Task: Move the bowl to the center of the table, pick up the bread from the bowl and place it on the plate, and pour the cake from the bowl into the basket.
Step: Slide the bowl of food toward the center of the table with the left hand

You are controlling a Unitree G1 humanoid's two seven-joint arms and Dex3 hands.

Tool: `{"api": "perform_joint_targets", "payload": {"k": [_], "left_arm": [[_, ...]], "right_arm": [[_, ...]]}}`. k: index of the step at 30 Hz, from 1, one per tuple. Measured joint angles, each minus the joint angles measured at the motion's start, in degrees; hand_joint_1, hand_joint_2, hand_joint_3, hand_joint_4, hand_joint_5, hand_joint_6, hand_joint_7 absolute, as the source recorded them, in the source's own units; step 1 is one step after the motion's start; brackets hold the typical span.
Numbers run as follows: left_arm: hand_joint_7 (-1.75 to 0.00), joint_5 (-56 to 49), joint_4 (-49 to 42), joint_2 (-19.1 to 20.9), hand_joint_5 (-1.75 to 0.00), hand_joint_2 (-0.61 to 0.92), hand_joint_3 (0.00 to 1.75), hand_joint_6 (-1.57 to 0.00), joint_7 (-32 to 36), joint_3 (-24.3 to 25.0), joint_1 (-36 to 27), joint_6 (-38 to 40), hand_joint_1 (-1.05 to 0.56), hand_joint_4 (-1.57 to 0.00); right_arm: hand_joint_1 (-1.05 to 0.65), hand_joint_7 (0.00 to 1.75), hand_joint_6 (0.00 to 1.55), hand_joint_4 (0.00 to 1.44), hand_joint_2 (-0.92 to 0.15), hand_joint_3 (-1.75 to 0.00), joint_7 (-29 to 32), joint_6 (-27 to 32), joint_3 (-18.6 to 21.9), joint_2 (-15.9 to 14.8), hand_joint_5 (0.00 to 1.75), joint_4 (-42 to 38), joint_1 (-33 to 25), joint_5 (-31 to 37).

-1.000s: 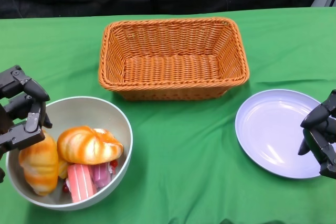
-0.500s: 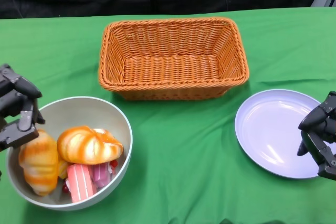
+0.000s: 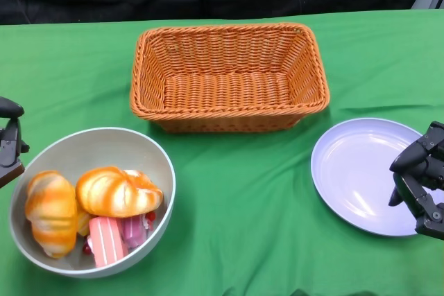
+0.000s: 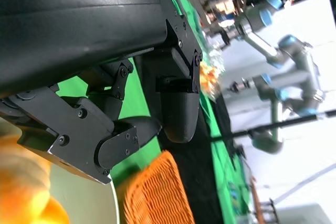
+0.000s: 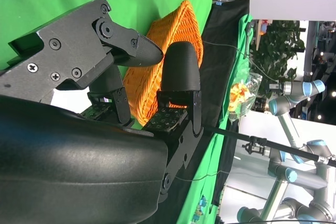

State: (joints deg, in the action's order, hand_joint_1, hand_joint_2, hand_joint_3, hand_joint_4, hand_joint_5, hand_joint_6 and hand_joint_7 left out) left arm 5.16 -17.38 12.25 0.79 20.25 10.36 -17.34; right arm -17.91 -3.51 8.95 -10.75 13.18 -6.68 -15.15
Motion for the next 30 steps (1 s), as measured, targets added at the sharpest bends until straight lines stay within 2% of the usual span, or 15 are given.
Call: {"api": "perform_joint_targets", "payload": {"k": [2, 3, 4, 5, 6, 8, 9, 13, 17, 24, 28, 30], "left_arm": [[-0.6, -2.8, 0.9, 0.3, -0.94, 0.85, 0.47, -0.92, 2.7, -0.4, 0.0, 3.3, -0.2, -0.85], [-0.4, -3.6, 1.5, 0.5, -0.68, 0.89, 0.38, -0.87, 3.5, -0.6, 0.0, 5.0, -0.24, -0.79], [-0.27, -4.6, 2.3, 0.7, -0.52, 0.91, 0.36, -0.86, 3.9, -0.9, 0.0, 7.0, -0.26, -0.78], [-0.21, -5.1, 2.8, 1.0, -0.43, 0.91, 0.35, -0.85, 3.9, -1.2, 0.0, 8.8, -0.27, -0.78], [-0.12, -5.7, 3.6, 1.4, -0.3, 0.92, 0.38, -0.76, 3.9, -1.5, -0.1, 11.1, -0.32, -0.67], [-0.06, -6.8, 5.0, 2.5, -0.22, 0.92, 0.4, -0.71, 3.8, -2.1, -0.2, 15.6, -0.34, -0.61], [-0.02, -7.0, 5.7, 3.1, -0.15, 0.92, 0.43, -0.6, 3.4, -2.4, -0.3, 17.9, -0.38, -0.51], [0.0, -6.5, 8.2, 6.8, -0.03, 0.92, 0.49, -0.34, -2.6, -4.2, -0.5, 28.5, -0.51, -0.34], [0.0, -6.4, 9.8, 10.3, -0.01, 0.92, 0.51, -0.26, -7.1, -5.2, -0.5, 36.3, -0.59, -0.3], [0.0, -4.8, 11.0, 11.4, 0.0, 0.92, 0.54, -0.21, -9.9, -5.5, 0.0, 43.0, -0.62, -0.23], [0.0, -1.6, 10.1, 11.4, 0.0, 0.92, 0.58, -0.05, -11.6, -4.4, 1.8, 46.8, -0.68, -0.04], [0.0, 2.3, 7.9, 11.7, 0.0, 0.92, 0.59, -0.02, -13.8, -2.4, 4.5, 50.9, -0.71, -0.01]], "right_arm": [[-0.22, 1.33, 0.71, 0.74, -0.57, -0.92, -0.1, -0.1, 0.0, 0.0, 1.61, 0.0, 0.0, 0.0], [-0.22, 1.33, 0.71, 0.73, -0.57, -0.91, -0.2, -0.1, 0.0, 0.0, 1.61, -0.1, 0.0, -0.1], [-0.22, 1.34, 0.71, 0.73, -0.56, -0.91, -0.2, -0.2, 0.0, 0.0, 1.61, -0.2, 0.0, -0.1], [-0.22, 1.34, 0.71, 0.73, -0.56, -0.91, -0.2, -0.4, 0.0, 0.0, 1.62, -0.2, 0.0, 0.0], [-0.22, 1.35, 0.71, 0.73, -0.56, -0.91, -0.2, -0.7, 0.0, 0.0, 1.62, -0.4, 0.0, 0.0], [-0.22, 1.36, 0.71, 0.72, -0.56, -0.91, -0.3, -1.1, -0.1, 0.0, 1.63, -0.6, 0.2, 0.0], [-0.22, 1.36, 0.71, 0.72, -0.56, -0.9, -0.3, -1.4, -0.1, 0.0, 1.63, -0.8, 0.2, 0.0], [-0.22, 1.36, 0.71, 0.73, -0.56, -0.9, -0.2, -1.7, -0.2, 0.0, 1.62, -0.9, 0.2, 0.2], [-0.2, 1.36, 0.71, 0.74, -0.56, -0.92, 0.6, -1.6, -0.4, 0.3, 1.61, -0.7, 0.2, 1.0], [-0.2, 1.35, 0.71, 0.74, -0.55, -0.92, 0.9, -1.4, -0.6, 0.6, 1.6, -0.3, 0.2, 1.3], [-0.21, 1.35, 0.71, 0.74, -0.55, -0.93, 1.3, -1.4, -0.8, 0.7, 1.61, -0.3, 0.2, 1.7], [-0.22, 1.36, 0.71, 0.73, -0.55, -0.93, 1.4, -1.4, -1.1, 0.7, 1.61, -0.3, 0.2, 2.2]]}}
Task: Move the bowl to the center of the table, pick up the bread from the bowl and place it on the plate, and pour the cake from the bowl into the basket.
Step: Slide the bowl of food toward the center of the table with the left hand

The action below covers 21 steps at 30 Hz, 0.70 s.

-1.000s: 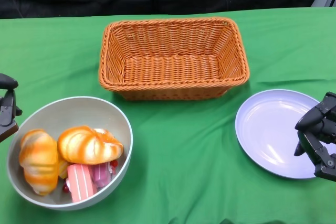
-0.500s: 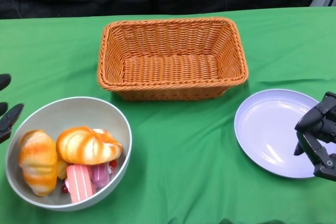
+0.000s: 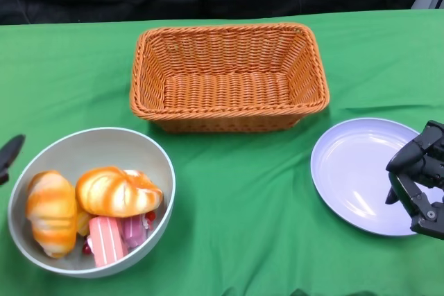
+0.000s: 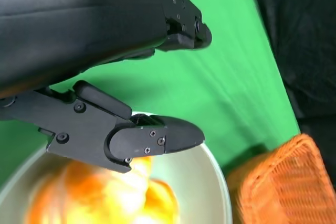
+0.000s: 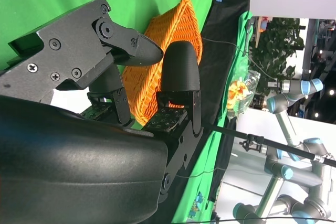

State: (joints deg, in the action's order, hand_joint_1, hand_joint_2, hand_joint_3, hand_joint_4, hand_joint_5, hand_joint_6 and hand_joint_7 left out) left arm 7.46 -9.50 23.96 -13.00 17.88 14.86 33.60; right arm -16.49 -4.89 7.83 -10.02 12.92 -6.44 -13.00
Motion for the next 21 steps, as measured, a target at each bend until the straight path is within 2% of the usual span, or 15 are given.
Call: {"api": "perform_joint_targets", "payload": {"k": [3, 7, 11, 15, 21], "left_arm": [[-0.01, 2.4, -1.7, 1.0, 0.0, 0.92, 0.58, -0.02, -1.1, 0.9, 2.7, 4.1, -0.74, -0.01], [-0.01, 2.7, -2.4, 1.4, 0.0, 0.92, 0.59, -0.02, -1.4, 0.9, 3.6, 5.8, -0.75, 0.0], [0.0, 4.2, -7.1, 2.8, 0.0, 0.92, 0.61, 0.0, -2.7, 0.8, 7.1, 10.6, -0.76, 0.0], [0.0, 4.6, -8.3, 3.8, 0.0, 0.92, 0.62, 0.0, -3.1, 0.8, 8.4, 11.5, -0.76, 0.0], [0.0, 6.7, -15.4, 7.0, 0.0, 0.92, 0.64, 0.0, -12.3, -2.5, 12.7, 15.3, -0.74, 0.0]], "right_arm": [[-0.23, 1.36, 0.7, 0.73, -0.55, -0.93, 0.0, -0.3, -0.3, 0.0, 1.61, -0.1, 0.0, 0.4], [-0.23, 1.36, 0.7, 0.73, -0.55, -0.93, 0.0, -0.6, -0.6, 0.0, 1.62, -0.3, 0.0, 0.6], [-0.25, 1.34, 0.72, 0.74, -0.56, -0.9, 0.6, -0.9, -1.2, 0.1, 1.61, -0.4, 0.0, 2.1], [-0.24, 1.33, 0.72, 0.75, -0.57, -0.9, 1.1, -1.1, -1.3, 0.1, 1.61, -0.4, 0.0, 2.7], [-0.18, 1.3, 0.73, 0.73, -0.59, -0.88, 1.6, -1.2, -1.9, 0.9, 1.59, -0.2, -0.4, 2.9]]}}
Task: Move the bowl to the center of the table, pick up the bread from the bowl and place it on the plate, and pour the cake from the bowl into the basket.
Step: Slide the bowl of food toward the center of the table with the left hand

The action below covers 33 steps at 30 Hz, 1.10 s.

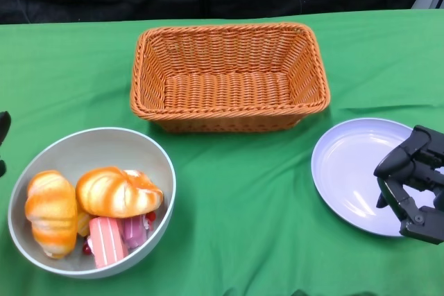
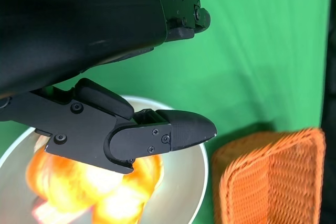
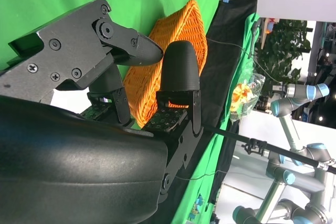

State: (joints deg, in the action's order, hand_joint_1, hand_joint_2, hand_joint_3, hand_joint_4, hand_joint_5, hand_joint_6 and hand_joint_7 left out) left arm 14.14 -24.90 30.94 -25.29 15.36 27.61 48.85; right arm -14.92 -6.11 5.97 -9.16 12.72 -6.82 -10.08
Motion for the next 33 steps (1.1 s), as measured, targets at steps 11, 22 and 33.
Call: {"api": "perform_joint_targets", "payload": {"k": [11, 22, 33], "left_arm": [[0.0, -0.7, -5.7, 2.7, 0.0, 0.92, 0.64, 0.0, -6.5, -6.1, 4.4, 2.8, -0.71, 0.0], [0.0, -1.9, -10.2, 4.7, 0.0, 0.92, 0.66, 0.0, -12.4, -10.1, 8.5, 4.7, -0.71, 0.0], [0.0, 0.0, -8.9, 4.9, 0.0, 0.92, 0.65, 0.0, -15.2, -10.5, 9.0, 11.6, -0.72, 0.0]], "right_arm": [[-0.18, 1.32, 0.71, 0.73, -0.58, -0.91, 0.7, -0.1, -0.3, 0.1, 1.58, -0.1, -0.1, 0.1], [-0.18, 1.29, 0.72, 0.75, -0.59, -0.9, 0.6, -0.5, -0.4, 0.1, 1.57, -0.6, -0.2, 0.1], [-0.19, 1.28, 0.73, 0.74, -0.59, -0.88, 0.7, -0.6, -0.4, 0.1, 1.57, -1.0, -0.2, 0.3]]}}
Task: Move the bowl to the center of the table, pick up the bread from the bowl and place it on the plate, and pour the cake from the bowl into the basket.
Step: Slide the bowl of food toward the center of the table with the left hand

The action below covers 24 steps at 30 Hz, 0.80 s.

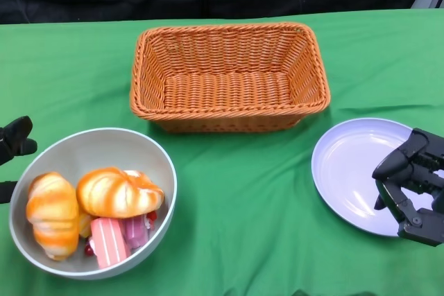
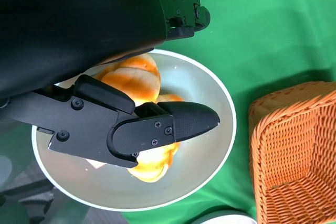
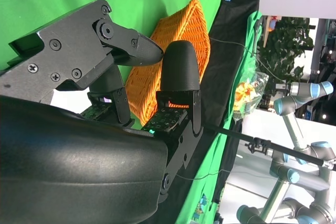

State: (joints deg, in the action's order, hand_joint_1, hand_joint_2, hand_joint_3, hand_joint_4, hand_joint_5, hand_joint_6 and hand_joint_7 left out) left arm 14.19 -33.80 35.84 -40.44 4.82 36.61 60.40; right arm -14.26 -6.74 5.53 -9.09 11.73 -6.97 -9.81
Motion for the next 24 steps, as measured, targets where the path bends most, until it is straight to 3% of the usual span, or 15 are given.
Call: {"api": "perform_joint_targets", "payload": {"k": [24], "left_arm": [[0.0, 7.2, 10.8, -0.6, 0.0, 0.92, 0.65, 0.0, -1.8, -1.6, -3.3, 12.0, -0.72, 0.0]], "right_arm": [[-0.18, 1.29, 0.73, 0.75, -0.58, -0.9, -0.1, -0.6, 0.0, 0.0, 1.57, -0.1, 0.0, 0.7]]}}
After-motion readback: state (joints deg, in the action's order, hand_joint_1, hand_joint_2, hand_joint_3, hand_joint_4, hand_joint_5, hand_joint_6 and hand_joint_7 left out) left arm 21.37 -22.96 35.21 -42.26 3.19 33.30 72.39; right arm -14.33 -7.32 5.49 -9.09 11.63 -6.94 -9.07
